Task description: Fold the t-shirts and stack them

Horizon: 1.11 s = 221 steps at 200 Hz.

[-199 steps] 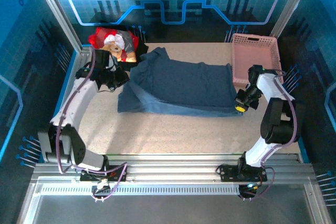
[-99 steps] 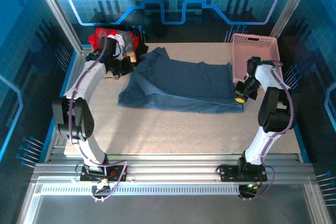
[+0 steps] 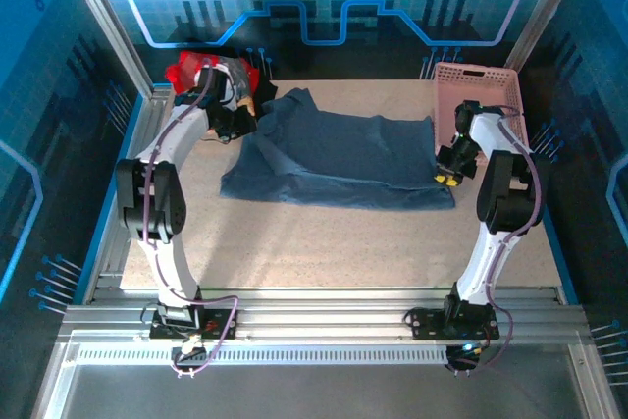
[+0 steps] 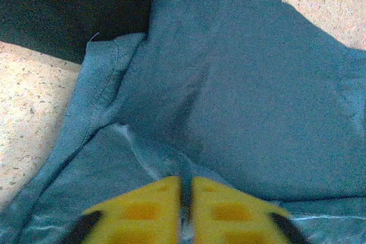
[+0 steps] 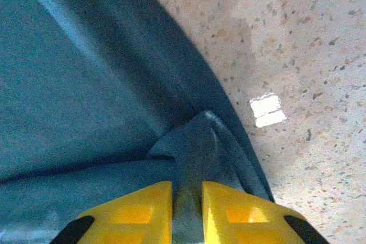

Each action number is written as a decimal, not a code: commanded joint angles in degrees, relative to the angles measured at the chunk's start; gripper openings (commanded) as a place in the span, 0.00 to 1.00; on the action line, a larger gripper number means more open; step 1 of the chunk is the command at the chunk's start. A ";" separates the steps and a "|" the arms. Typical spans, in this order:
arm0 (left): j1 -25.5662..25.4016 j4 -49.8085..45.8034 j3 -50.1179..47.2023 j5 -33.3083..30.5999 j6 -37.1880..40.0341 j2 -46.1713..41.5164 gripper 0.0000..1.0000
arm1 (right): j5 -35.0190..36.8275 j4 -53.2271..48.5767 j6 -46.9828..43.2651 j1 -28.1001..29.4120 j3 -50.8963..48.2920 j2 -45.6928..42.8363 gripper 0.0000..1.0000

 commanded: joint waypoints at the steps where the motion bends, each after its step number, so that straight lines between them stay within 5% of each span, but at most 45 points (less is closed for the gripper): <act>1: -0.03 3.24 1.72 0.44 -6.46 0.32 0.69 | -1.08 1.59 0.49 0.70 1.16 -1.77 0.48; 13: -0.02 4.61 0.37 1.16 -9.94 -2.52 0.99 | -2.51 2.14 0.64 0.85 0.40 -5.53 0.56; 48: 0.22 4.49 -12.39 1.94 -17.99 -16.07 0.99 | -9.00 1.51 -2.07 2.48 -7.16 -20.12 0.78; 78: 2.57 3.86 -29.74 1.84 -20.07 -26.36 0.99 | -12.86 -0.74 -2.18 4.34 -17.48 -28.51 0.82; 115: 6.04 16.11 -42.10 6.40 -23.49 -27.58 0.91 | -15.90 5.35 0.97 4.56 -27.22 -30.84 0.80; 174: 5.88 30.37 -44.35 7.69 -27.67 -13.80 0.73 | -11.74 12.16 1.64 4.12 -23.07 -15.29 0.67; 205: 5.95 30.30 -43.23 6.98 -27.59 -8.82 0.54 | -6.06 11.31 3.34 4.04 -20.83 -9.21 0.52; 221: 6.28 27.95 -43.39 5.42 -26.69 -8.12 0.36 | -4.12 12.08 4.52 3.96 -21.22 -7.09 0.42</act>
